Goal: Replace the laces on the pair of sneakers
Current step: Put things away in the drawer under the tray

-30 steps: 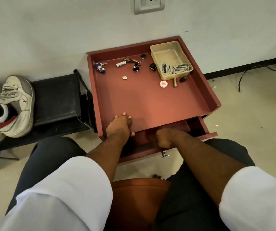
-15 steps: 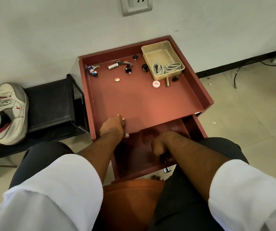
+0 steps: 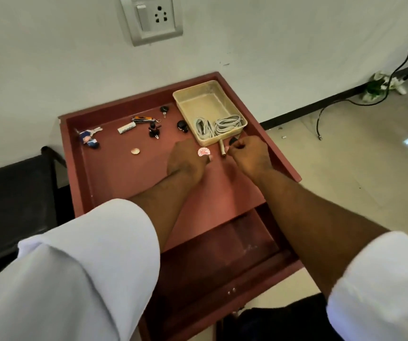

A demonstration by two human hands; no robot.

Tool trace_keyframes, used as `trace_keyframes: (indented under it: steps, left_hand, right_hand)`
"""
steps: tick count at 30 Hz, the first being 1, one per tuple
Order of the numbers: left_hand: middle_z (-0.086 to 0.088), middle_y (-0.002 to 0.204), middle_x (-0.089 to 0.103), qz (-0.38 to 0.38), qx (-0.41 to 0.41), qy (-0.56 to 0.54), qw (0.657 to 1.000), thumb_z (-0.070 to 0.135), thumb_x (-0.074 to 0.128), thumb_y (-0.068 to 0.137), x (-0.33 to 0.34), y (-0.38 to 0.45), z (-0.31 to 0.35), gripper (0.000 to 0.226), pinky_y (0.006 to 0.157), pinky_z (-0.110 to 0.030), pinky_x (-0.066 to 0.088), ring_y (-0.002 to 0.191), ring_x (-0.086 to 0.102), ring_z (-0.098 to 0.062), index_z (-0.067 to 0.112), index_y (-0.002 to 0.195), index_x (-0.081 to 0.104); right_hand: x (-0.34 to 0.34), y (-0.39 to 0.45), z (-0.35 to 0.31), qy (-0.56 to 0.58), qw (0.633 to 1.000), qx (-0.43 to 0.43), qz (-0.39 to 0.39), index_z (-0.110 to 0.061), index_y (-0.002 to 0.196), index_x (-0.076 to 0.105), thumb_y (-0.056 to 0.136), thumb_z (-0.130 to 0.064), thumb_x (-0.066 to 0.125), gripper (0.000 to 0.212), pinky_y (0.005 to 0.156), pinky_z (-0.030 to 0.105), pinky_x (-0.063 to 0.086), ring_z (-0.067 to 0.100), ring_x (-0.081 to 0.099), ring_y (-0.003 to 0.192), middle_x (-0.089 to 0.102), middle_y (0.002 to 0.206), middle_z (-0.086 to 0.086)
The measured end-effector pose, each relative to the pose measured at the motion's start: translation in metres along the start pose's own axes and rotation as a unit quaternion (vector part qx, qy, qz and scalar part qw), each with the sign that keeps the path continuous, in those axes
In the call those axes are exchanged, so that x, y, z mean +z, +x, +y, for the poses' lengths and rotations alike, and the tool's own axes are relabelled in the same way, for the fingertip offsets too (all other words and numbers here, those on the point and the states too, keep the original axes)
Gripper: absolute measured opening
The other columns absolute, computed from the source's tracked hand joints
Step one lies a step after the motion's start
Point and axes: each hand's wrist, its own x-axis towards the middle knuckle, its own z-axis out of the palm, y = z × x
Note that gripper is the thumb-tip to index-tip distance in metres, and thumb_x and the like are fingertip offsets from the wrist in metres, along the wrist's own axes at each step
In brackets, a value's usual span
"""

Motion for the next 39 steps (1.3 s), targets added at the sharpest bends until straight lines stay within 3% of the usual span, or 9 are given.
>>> trace_keyframes:
  steps: [3,11,13,16,19,24,33,35,39]
  left_hand:
    - [-0.011,0.102,0.067,0.024,0.035,0.049,0.998,0.043,0.071,0.081,0.019,0.016,-0.013,0.033,0.07,-0.033,0.046,0.092,0.064,-0.031,0.015,0.098,0.071]
    - [-0.009,0.105,0.059,0.022,0.117,0.045,0.992,0.03,0.066,0.086,0.036,0.001,-0.034,0.026,0.084,-0.029,0.039,0.101,0.054,-0.024,0.011,0.105,0.067]
    - [-0.007,0.103,0.06,0.027,0.197,0.017,0.98,0.028,0.067,0.085,0.031,-0.039,-0.039,0.028,0.083,-0.03,0.045,0.097,0.055,-0.02,0.01,0.107,0.067]
    - [-0.008,0.1,0.067,-0.001,0.416,0.083,0.906,0.033,0.06,0.09,0.04,-0.119,-0.056,0.031,0.067,-0.035,0.053,0.084,0.064,-0.022,0.009,0.107,0.07]
    - [-0.008,0.1,0.066,-0.157,0.413,0.118,0.889,0.035,0.055,0.091,0.07,-0.155,-0.083,0.034,0.056,-0.034,0.054,0.073,0.067,-0.024,0.008,0.106,0.07]
    - [-0.007,0.144,0.048,-0.311,0.205,0.196,0.907,0.024,0.057,0.098,0.114,-0.15,-0.101,0.042,0.103,-0.029,0.037,0.127,0.051,-0.025,0.013,0.138,0.052]
    - [-0.01,0.138,0.052,-0.33,0.137,0.249,0.9,0.017,0.056,0.095,0.13,-0.145,-0.114,0.036,0.101,-0.034,0.041,0.123,0.054,-0.028,0.015,0.131,0.056]
    - [-0.008,0.133,0.055,-0.325,0.174,0.247,0.896,0.019,0.053,0.097,0.12,-0.151,-0.105,0.028,0.094,-0.03,0.043,0.118,0.057,-0.026,0.015,0.125,0.058]
    - [-0.005,0.088,0.066,-0.192,0.403,0.105,0.888,0.024,0.051,0.087,0.083,-0.154,-0.074,0.024,0.059,-0.029,0.051,0.073,0.067,-0.024,0.014,0.1,0.068]
  right_hand:
    - [0.021,0.022,0.002,-0.076,0.997,0.003,0.024,-0.013,0.1,0.073,0.086,-0.035,0.069,0.026,0.069,0.026,0.043,0.025,0.066,0.093,0.071,0.102,0.007]
    - [0.023,0.023,0.023,-0.15,0.988,-0.035,-0.012,-0.01,0.096,0.071,0.087,-0.028,0.066,0.02,0.074,0.028,0.049,0.028,0.067,0.092,0.07,0.097,0.01]
    - [0.003,-0.005,0.042,-0.11,0.989,-0.073,-0.069,-0.014,0.085,0.075,0.085,-0.025,0.072,0.011,0.067,0.022,0.045,0.012,0.066,0.076,0.068,0.076,-0.002]
    - [-0.028,-0.06,0.08,0.013,0.971,-0.125,-0.204,-0.014,0.085,0.076,0.081,-0.017,0.078,0.006,0.061,0.008,0.041,-0.005,0.06,0.063,0.066,0.072,-0.014]
    - [-0.041,-0.081,0.122,-0.114,0.914,-0.172,-0.348,-0.013,0.091,0.078,0.083,-0.022,0.076,0.013,0.066,0.017,0.046,0.006,0.062,0.074,0.069,0.083,-0.004]
    - [-0.014,-0.072,0.147,-0.385,0.78,-0.184,-0.457,-0.013,0.108,0.07,0.093,-0.024,0.061,0.021,0.083,0.034,0.052,0.022,0.064,0.093,0.067,0.104,0.006]
    - [0.022,-0.053,0.162,-0.572,0.57,-0.367,-0.462,-0.011,0.118,0.063,0.096,-0.029,0.048,0.032,0.082,0.033,0.041,0.032,0.056,0.115,0.061,0.122,0.014]
    - [0.02,-0.057,0.157,-0.563,0.579,-0.342,-0.481,-0.012,0.118,0.063,0.095,-0.027,0.05,0.031,0.08,0.03,0.044,0.031,0.057,0.115,0.061,0.122,0.012]
    - [0.002,-0.065,0.121,-0.488,0.708,-0.214,-0.463,-0.012,0.121,0.061,0.097,-0.019,0.048,0.028,0.09,0.035,0.046,0.029,0.057,0.115,0.058,0.127,0.011]
